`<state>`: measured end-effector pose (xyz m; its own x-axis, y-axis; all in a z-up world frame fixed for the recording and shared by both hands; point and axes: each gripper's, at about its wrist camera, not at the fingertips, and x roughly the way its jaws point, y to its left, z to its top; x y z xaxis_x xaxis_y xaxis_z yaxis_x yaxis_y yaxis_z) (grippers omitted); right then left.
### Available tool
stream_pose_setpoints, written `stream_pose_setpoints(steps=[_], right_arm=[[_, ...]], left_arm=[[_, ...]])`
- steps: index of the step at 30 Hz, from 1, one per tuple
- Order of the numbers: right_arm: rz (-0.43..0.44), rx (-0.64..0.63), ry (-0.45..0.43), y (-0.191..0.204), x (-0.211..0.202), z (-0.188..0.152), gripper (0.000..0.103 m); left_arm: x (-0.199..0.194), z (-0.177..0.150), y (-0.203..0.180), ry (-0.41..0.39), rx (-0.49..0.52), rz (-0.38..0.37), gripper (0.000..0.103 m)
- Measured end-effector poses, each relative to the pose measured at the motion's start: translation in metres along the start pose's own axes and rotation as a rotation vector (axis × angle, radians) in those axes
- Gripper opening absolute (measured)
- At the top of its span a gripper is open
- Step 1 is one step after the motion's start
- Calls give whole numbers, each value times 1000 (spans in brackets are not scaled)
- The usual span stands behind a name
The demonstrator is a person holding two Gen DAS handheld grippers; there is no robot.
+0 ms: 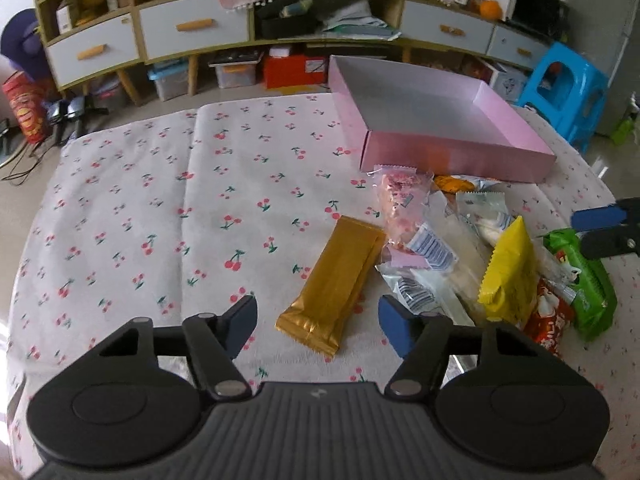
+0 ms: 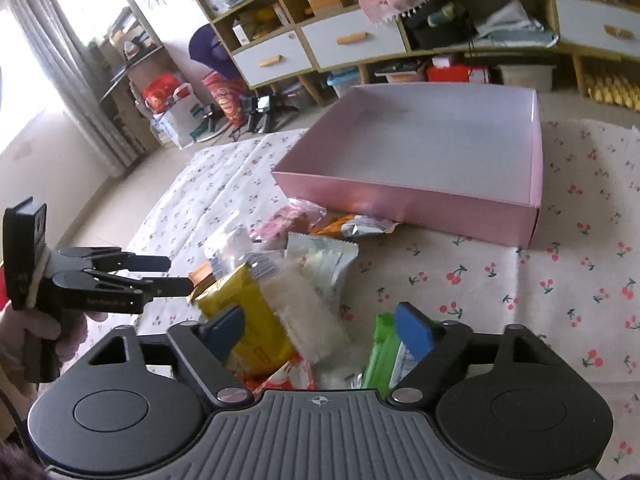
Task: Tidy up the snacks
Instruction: 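Grasp the gold snack bar with the left gripper while the right gripper grasps a clear wrapped stick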
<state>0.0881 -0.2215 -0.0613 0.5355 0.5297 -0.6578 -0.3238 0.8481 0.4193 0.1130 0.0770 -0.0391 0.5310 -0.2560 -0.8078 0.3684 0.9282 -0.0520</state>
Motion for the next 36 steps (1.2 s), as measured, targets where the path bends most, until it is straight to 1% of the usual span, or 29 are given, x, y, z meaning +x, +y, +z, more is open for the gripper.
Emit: stream_pose_setpoints(steps=[2, 3, 5, 8, 11, 15, 16, 17, 18, 20, 21, 27, 30, 33, 34, 36], right_arm=[[25, 8, 17, -3, 6, 2, 71], [36, 9, 24, -3, 7, 3, 70], [58, 8, 34, -2, 14, 4, 69], [82, 28, 50, -3, 21, 6, 67], [87, 46, 65, -6, 26, 7, 66], [90, 39, 77, -6, 32, 6, 64], [94, 39, 77, -7, 32, 6, 60], [103, 40, 75, -7, 31, 6, 55], [110, 43, 73, -7, 30, 7, 52], [116, 46, 72, -6, 29, 7, 43], [120, 46, 77, -6, 31, 8, 41], [99, 11, 95, 3, 32, 6, 39], [80, -16, 117, 10, 34, 6, 39], [47, -54, 128, 17, 35, 5, 39], [41, -61, 126, 18, 36, 4, 41], [27, -73, 121, 21, 36, 3, 42]], left_arm=[[5, 1, 2, 11, -12, -2, 58], [7, 2, 3, 13, -20, -5, 57], [11, 4, 4, 10, -28, -14, 57], [16, 7, 4, 6, -13, -22, 54], [24, 8, 2, 20, 8, -19, 50], [29, 8, -3, 21, 40, -4, 50], [29, 8, -4, 24, 43, 0, 50], [29, 9, -5, 27, 44, 4, 49], [29, 9, -6, 30, 43, 7, 48], [28, 10, -8, 39, 44, 16, 47], [28, 10, -8, 44, 42, 20, 45], [26, 12, -12, 77, 38, 32, 38], [27, 13, -15, 108, 46, 29, 34], [27, 13, -16, 126, 57, 35, 35], [27, 13, -15, 122, 54, 41, 37], [28, 11, -14, 106, 50, 68, 50]])
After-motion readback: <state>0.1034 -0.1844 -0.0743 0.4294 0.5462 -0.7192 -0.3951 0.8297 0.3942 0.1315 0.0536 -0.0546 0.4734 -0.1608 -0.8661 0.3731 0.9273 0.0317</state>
